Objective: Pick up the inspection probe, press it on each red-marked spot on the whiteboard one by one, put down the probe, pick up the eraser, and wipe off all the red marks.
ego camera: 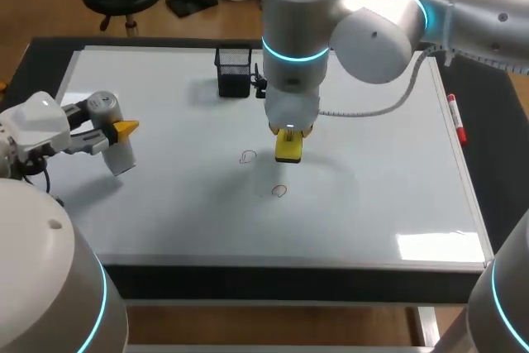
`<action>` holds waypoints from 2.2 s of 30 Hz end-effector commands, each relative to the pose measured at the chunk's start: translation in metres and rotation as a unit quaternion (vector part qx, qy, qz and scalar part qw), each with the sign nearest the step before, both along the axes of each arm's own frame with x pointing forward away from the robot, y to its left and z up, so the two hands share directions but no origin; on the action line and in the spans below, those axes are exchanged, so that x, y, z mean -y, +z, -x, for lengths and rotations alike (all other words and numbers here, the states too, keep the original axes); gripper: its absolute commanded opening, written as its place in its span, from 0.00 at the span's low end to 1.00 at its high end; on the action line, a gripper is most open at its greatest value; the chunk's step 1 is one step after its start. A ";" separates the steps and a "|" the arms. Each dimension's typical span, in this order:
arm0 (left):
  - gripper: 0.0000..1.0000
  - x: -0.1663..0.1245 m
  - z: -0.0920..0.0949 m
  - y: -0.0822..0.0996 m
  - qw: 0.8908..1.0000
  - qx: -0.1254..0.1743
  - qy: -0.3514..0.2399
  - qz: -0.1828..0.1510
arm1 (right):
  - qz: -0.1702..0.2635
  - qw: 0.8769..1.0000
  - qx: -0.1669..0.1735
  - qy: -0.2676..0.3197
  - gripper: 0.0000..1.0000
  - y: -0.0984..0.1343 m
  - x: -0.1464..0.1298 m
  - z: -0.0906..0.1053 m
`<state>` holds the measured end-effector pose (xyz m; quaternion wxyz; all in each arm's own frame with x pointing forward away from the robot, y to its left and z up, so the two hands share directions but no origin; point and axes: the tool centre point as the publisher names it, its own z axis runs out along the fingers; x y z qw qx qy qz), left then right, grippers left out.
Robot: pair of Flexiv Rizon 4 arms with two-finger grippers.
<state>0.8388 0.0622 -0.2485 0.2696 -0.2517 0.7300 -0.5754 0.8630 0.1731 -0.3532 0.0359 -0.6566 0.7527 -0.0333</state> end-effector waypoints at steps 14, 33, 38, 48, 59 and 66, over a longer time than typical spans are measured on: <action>0.00 0.001 -0.001 0.001 1.000 0.000 0.001 -0.001 | -0.024 0.995 -0.062 0.075 0.00 -0.050 -0.069 -0.007; 0.00 0.001 -0.001 0.001 1.000 0.000 0.001 -0.001 | -0.024 0.992 -0.048 0.111 0.00 -0.057 -0.129 -0.015; 0.00 0.001 -0.001 0.001 1.000 0.000 0.001 -0.001 | -0.027 0.993 -0.047 0.107 0.00 -0.061 -0.129 -0.014; 0.00 0.001 -0.001 0.001 1.000 0.000 0.001 -0.001 | -0.018 0.995 -0.046 0.089 0.00 -0.068 -0.118 -0.015; 0.00 0.001 -0.001 0.001 1.000 0.000 0.001 -0.001 | -0.007 0.996 -0.045 0.074 0.00 -0.075 -0.100 -0.010; 0.00 0.001 -0.001 0.001 1.000 0.000 0.001 -0.001 | -0.002 0.998 -0.043 0.053 0.00 -0.076 -0.079 -0.006</action>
